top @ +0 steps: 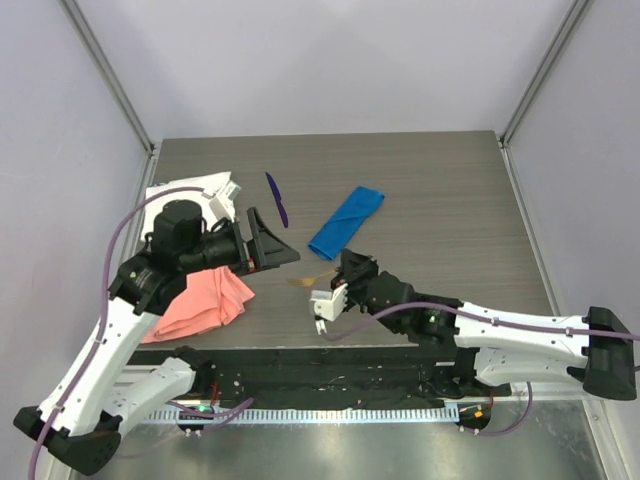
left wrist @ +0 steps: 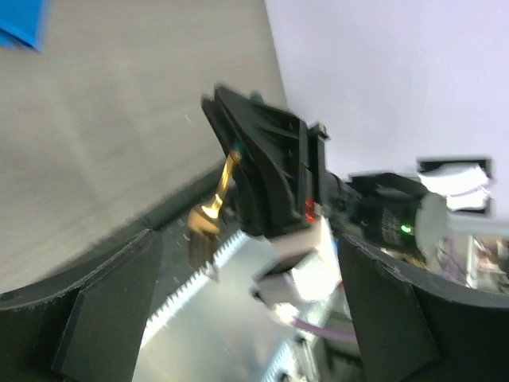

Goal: Fold the napkin into a case and place the utensils inside
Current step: Pass from the right arm to the left

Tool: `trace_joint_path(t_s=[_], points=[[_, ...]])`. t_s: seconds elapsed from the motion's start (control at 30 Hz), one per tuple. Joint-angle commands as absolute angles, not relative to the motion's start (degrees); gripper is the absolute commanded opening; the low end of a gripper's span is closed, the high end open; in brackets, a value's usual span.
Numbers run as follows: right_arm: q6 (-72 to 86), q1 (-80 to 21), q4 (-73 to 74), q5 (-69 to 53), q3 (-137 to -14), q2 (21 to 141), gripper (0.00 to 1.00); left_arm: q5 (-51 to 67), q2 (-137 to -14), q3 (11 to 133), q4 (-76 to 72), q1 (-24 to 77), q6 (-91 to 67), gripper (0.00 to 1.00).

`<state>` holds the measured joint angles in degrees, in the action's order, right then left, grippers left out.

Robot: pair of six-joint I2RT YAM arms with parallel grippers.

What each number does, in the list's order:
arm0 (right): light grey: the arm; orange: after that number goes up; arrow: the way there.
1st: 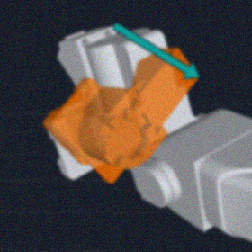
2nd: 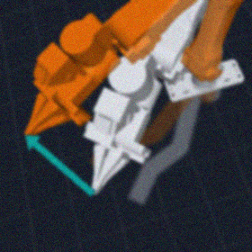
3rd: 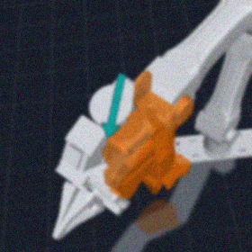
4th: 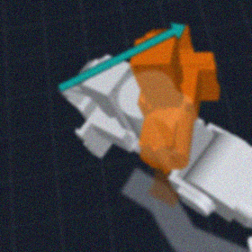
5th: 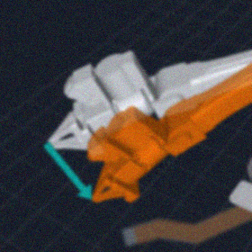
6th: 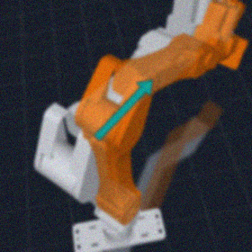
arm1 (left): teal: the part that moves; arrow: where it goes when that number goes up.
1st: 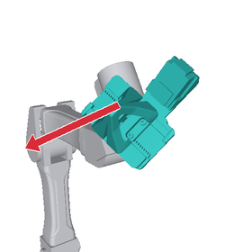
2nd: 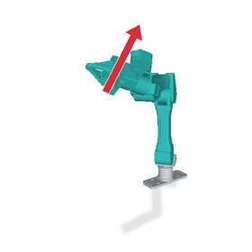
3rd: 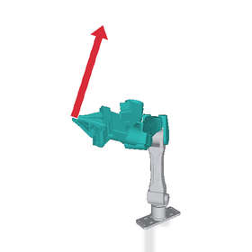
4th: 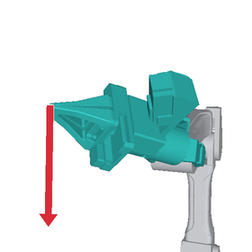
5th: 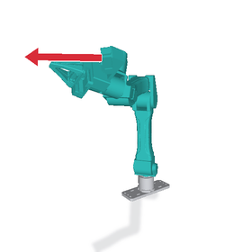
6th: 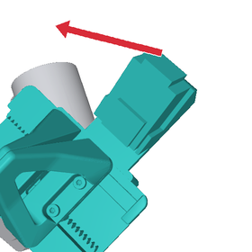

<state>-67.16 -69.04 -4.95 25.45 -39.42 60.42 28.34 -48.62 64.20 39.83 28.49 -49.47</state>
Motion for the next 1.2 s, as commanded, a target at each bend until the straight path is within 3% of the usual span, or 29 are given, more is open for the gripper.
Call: trace_joint_path(t_s=[0.0, 0.03, 0.33, 0.57, 0.73, 1.07, 1.17], points=[[-85.92, -71.63, -13.62, 41.73, -34.55, 56.96, 0.01, 48.4, -52.27, 61.01, 33.07, 27.77, -57.29, 0.88], [-87.0, -71.8, -14.75, 42.53, -33.5, 56.61, 0.01, 51.21, -52.56, 58.47, 30.7, 27.77, -58.7, 0.82], [-94.74, -73.39, -23.03, 45.79, -31.2, 56.77, 0.01, 47.3, -52.38, 53.7, 38.75, 27.77, -49.49, 0.82], [-97.82, -75.41, -23.56, 45.88, -31.73, 58.18, 0.01, 47.99, -55.28, 51.85, 33.58, 27.77, -48.87, 0.83], [-99.31, -76.81, -23.9, 44.74, -31.73, 58.88, 0.01, 49.21, -58.79, 51.77, 33.93, 27.77, -46.06, 0.78], [-100.02, -77.52, -23.73, 42.28, -31.64, 59.85, 0.01, 56.51, -62.75, 50.01, 29.97, 27.77, -44.91, 0.35], [-99.32, -77.52, -23.91, 41.49, -31.64, 59.33, 0.01, 57.39, -62.49, 49.49, 29.8, 27.69, -44.74, 0.29]])
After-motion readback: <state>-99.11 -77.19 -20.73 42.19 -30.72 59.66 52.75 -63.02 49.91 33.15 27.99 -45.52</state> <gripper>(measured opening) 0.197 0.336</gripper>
